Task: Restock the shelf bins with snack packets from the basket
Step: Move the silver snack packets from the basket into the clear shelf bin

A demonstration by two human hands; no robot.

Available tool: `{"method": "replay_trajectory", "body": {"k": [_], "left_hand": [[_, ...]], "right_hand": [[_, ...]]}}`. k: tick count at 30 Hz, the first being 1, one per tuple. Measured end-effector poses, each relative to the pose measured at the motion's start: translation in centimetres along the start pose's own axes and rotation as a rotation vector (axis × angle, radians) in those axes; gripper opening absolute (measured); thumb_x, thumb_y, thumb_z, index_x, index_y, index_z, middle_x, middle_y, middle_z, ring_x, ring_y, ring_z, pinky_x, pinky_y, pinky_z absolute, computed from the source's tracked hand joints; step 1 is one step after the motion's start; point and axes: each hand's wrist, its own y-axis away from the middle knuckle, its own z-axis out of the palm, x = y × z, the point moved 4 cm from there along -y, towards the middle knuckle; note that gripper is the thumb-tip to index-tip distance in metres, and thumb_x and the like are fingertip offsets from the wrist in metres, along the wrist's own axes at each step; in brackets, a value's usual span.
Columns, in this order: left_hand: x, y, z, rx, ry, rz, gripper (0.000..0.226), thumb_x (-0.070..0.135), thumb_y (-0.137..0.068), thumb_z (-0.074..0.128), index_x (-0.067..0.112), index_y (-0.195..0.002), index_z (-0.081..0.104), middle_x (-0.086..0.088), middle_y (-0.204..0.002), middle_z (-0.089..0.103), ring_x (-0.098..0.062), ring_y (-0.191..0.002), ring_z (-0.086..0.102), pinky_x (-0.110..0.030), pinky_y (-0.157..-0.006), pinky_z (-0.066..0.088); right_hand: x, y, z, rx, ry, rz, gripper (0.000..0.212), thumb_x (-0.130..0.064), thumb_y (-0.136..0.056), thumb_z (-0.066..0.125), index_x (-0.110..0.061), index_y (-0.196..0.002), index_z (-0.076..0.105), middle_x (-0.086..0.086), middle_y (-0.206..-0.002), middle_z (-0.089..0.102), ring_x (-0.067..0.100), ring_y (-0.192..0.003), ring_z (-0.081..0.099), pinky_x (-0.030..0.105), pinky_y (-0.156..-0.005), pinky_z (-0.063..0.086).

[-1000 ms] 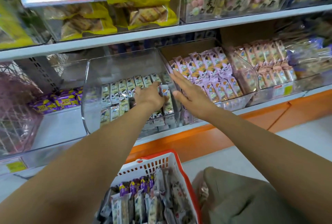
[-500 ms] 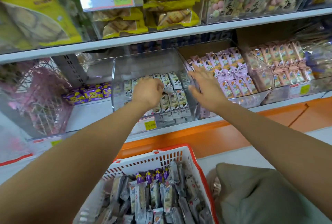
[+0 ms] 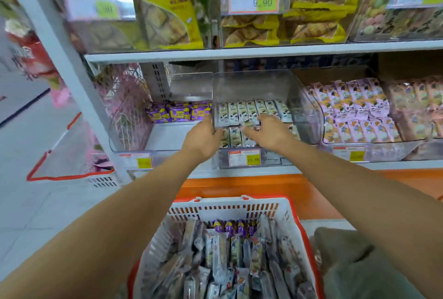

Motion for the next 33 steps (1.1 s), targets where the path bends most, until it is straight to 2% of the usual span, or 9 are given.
{"method": "replay_trajectory", "body": {"k": [6,10,13,16,19,22,25,28,33], "left_hand": [[-0.8,-1.4,-0.4,0.017,0.069,-0.003,0.043,0.031,-0.103,0.036,0.007,-0.138,0.044,-0.014,-0.132,0.057,-0.033,-0.119,0.051,-0.034,-0.089,0.039],[-1.0,-1.5,-0.7,0.011,0.133,0.000,0.045,0.030,-0.104,0.036,0.008,-0.143,0.040,-0.013,-0.138,0.054,-0.030,-0.126,0.048,-0.031,-0.097,0.038],[-1.1,-1.3,-0.8,0.006,0.173,-0.003,0.046,0.030,-0.104,0.036,0.009,-0.145,0.039,-0.012,-0.140,0.052,-0.028,-0.129,0.047,-0.031,-0.100,0.037],[-1.1,-1.2,-0.9,0.001,0.200,-0.012,0.045,0.030,-0.105,0.036,0.010,-0.145,0.039,-0.012,-0.136,0.055,-0.027,-0.127,0.048,-0.030,-0.100,0.037],[-1.2,-1.2,-1.1,-0.033,0.225,-0.026,0.044,0.029,-0.105,0.036,0.010,-0.145,0.039,-0.015,-0.119,0.063,-0.028,-0.120,0.053,-0.033,-0.098,0.040],[-1.3,-1.3,-1.1,-0.056,0.266,-0.039,0.045,0.029,-0.105,0.036,0.011,-0.146,0.037,-0.013,-0.107,0.062,-0.029,-0.114,0.057,-0.037,-0.099,0.044],[-1.1,-1.3,-1.1,-0.074,0.275,-0.036,0.048,0.027,-0.104,0.037,0.013,-0.150,0.030,-0.009,-0.107,0.060,-0.028,-0.112,0.058,-0.038,-0.097,0.045],[-1.1,-1.3,-1.0,-0.084,0.281,-0.015,0.051,0.025,-0.104,0.039,0.017,-0.152,0.025,-0.008,-0.117,0.059,-0.029,-0.114,0.058,-0.037,-0.094,0.045],[-1.9,-2.4,-1.0,-0.085,0.309,-0.017,0.052,0.030,-0.104,0.038,0.021,-0.153,0.024,-0.006,-0.140,0.050,-0.028,-0.125,0.051,-0.039,-0.104,0.042]], "right_hand": [[-0.9,-1.7,0.5,-0.116,-0.033,0.061,0.046,-0.026,-0.084,0.068,0.004,-0.118,0.063,0.020,-0.107,0.067,0.032,-0.094,0.065,0.037,-0.083,0.055],[-1.1,-2.6,-0.8,-0.142,-0.018,-0.083,0.024,-0.009,-0.083,0.070,-0.023,-0.102,0.066,0.002,-0.123,0.062,0.021,-0.109,0.061,0.039,-0.097,0.051],[-1.1,-2.8,-0.7,-0.188,0.129,-0.169,0.038,0.000,-0.081,0.070,-0.038,-0.084,0.062,-0.004,-0.126,0.057,0.021,-0.123,0.050,0.041,-0.105,0.041],[-1.5,-2.7,-0.2,-0.102,0.207,-0.183,0.044,0.005,-0.078,0.070,-0.035,-0.097,0.070,-0.001,-0.139,0.045,0.025,-0.134,0.033,0.044,-0.112,0.025],[-1.9,-2.5,-0.1,0.002,0.168,-0.201,0.060,0.013,-0.083,0.056,-0.031,-0.122,0.065,0.004,-0.150,0.033,0.026,-0.138,0.028,0.043,-0.113,0.030],[-2.0,-2.2,-0.3,0.087,0.102,-0.075,0.049,-0.030,-0.097,0.053,-0.025,-0.144,0.042,0.015,-0.148,0.028,0.034,-0.130,0.041,0.042,-0.102,0.041],[-2.0,-1.5,1.0,-0.151,0.171,0.160,0.086,-0.070,-0.086,0.049,-0.027,-0.153,0.018,0.017,-0.158,0.014,0.040,-0.134,0.038,0.044,-0.100,0.042],[-2.6,-1.4,1.9,-0.238,0.113,0.163,0.088,-0.051,-0.087,0.063,-0.021,-0.154,0.015,0.014,-0.147,0.041,0.031,-0.118,0.052,0.034,-0.086,0.046],[-2.8,-2.8,1.0,-0.011,-0.060,0.091,0.070,-0.027,-0.088,0.066,-0.018,-0.147,0.031,0.013,-0.118,0.060,0.030,-0.094,0.062,0.031,-0.071,0.047]]}}
